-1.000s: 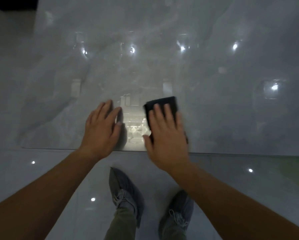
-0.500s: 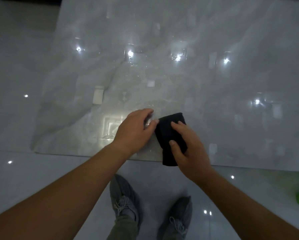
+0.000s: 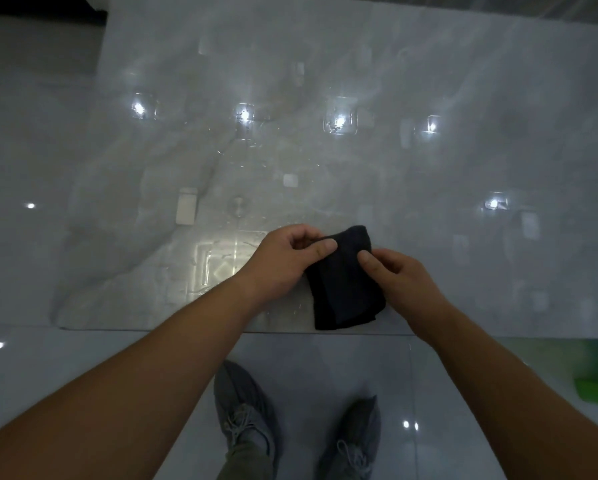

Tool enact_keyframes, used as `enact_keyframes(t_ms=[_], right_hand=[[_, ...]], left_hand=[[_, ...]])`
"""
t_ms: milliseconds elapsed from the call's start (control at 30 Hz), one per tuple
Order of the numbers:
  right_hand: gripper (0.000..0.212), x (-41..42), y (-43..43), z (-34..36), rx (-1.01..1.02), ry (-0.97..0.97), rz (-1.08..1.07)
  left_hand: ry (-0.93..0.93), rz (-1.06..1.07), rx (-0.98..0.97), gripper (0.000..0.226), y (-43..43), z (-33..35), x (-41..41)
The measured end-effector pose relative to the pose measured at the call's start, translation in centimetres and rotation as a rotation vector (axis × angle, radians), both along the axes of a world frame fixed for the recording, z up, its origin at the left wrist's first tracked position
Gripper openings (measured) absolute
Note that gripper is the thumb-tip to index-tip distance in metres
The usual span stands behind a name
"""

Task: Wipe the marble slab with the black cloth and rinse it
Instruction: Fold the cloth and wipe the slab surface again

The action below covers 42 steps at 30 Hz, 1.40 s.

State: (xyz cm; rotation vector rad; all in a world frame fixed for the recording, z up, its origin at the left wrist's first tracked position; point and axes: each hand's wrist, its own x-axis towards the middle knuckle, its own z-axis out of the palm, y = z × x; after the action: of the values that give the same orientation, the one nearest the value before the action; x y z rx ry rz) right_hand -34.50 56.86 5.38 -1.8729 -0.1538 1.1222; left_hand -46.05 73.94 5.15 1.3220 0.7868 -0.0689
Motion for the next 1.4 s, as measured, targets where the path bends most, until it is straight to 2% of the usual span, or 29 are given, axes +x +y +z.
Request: enact_keyframes(t_ms=[67, 167, 267, 367, 533, 667, 833, 867, 933, 1000, 1067, 1167, 1233, 1300, 1400], right_hand=[[0.025, 0.3, 0.2, 0.4, 0.003, 0.011, 0.038], [0.026, 0.7, 0.9, 1.3, 0.025, 0.008, 0.028], [0.022, 1.0, 1.8, 2.3, 0.107, 0.081, -0.067], [0.031, 1.1, 2.9, 3.5, 0.191, 0.182, -0.203], [0.044, 1.9, 4.3, 4.5, 0.22, 0.186, -0.387], [0.044, 0.4, 3.6, 4.1, 0.179, 0.031, -0.242], [0.041, -2.0, 2.0, 2.4, -0.025, 0.048, 0.046], [0.038, -1.9, 2.0, 2.0, -0.057, -0.033, 0.07], [0.034, -1.2, 2.0, 0.8, -0.071, -0.366, 0.17], [0.028, -0.5, 2.8, -0.6, 0.022, -0.688, 0.299], [0.034, -0.4, 4.1, -1.9, 0.037, -0.877, 0.439], [0.059, -2.4, 5.3, -3.7, -0.122, -1.007, 0.652], [0.072, -5.1, 5.6, -4.2, -0.216, -1.063, 0.745], [0.079, -7.0, 6.1, -4.6, -0.285, -1.067, 0.717], [0.079, -6.8, 7.9, -5.5, -0.348, -1.085, 0.674]], left_hand=[[-0.009, 0.039, -0.033, 0.006, 0.2, 0.6, -0.1], [-0.004, 0.069, 0.042, 0.005, 0.9, 1.6, 0.0], [-0.026, 0.098, 0.076, 0.006, 1.5, 2.9, 0.3], [-0.018, 0.07, 0.139, 0.008, 2.3, 4.4, 0.7], [0.015, 0.128, -0.084, 0.034, 2.2, 5.7, 1.5], [0.072, 0.273, -0.054, 0.029, 1.8, 4.2, 1.5], [0.255, 0.023, 0.305, 0.035, 1.5, 0.5, -0.3], [0.28, -0.015, 0.358, 0.034, 1.5, 0.0, -0.7], [0.316, -0.055, 0.462, 0.03, 1.6, -0.8, -1.2], [0.324, -0.063, 0.516, 0.027, 1.7, -1.3, -1.5], [0.304, -0.064, 0.531, 0.023, 1.9, -1.4, -1.6], [0.272, -0.087, 0.588, 0.009, 2.8, -1.2, -2.1], [0.266, -0.107, 0.695, 0.024, 3.8, -1.1, -2.8], [0.24, -0.112, 0.849, 0.032, 4.9, -1.6, -3.6], [0.229, -0.087, 0.994, 0.023, 6.2, -2.6, -4.6]])
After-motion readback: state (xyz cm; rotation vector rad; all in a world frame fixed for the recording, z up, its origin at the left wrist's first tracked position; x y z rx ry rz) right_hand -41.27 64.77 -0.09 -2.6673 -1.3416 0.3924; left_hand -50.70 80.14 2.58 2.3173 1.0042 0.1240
